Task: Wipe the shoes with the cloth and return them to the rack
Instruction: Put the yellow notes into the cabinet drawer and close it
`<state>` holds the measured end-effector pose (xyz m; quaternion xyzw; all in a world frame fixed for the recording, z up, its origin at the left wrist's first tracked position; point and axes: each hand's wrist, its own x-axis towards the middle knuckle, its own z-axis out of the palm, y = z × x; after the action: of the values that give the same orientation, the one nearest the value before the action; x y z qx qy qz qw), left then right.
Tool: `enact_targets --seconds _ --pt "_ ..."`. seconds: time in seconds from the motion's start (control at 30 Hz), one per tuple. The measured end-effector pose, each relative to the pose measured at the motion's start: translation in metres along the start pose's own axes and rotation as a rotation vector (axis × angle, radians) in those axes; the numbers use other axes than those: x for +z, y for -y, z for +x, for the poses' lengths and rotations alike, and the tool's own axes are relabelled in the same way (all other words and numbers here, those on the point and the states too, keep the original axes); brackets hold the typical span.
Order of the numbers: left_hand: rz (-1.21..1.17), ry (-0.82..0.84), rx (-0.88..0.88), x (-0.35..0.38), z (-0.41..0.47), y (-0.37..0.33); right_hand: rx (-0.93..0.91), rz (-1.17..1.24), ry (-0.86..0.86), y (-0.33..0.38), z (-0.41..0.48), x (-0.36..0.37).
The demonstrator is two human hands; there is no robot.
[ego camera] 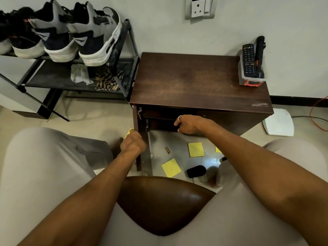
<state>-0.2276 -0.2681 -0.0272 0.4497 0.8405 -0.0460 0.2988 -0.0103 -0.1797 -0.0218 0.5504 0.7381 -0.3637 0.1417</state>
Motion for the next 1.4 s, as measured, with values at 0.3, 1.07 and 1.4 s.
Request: enact_targets --seconds 0.3,1.07,1.4 --pt "0.479 -0.174 0.055 0.006 0.001 -0.002 -0.005 0.045 0.011 -0.012 0.012 0.004" --pt "0.556 0.507 0.494 0.276 0.126 -0.033 0.366 0.114 0.130 -0.180 0.153 0.176" --pt "0.545 0.299 0.338 0.356 0.135 -0.003 0.241 -0.239 -0.024 -0.219 0.197 0.244"
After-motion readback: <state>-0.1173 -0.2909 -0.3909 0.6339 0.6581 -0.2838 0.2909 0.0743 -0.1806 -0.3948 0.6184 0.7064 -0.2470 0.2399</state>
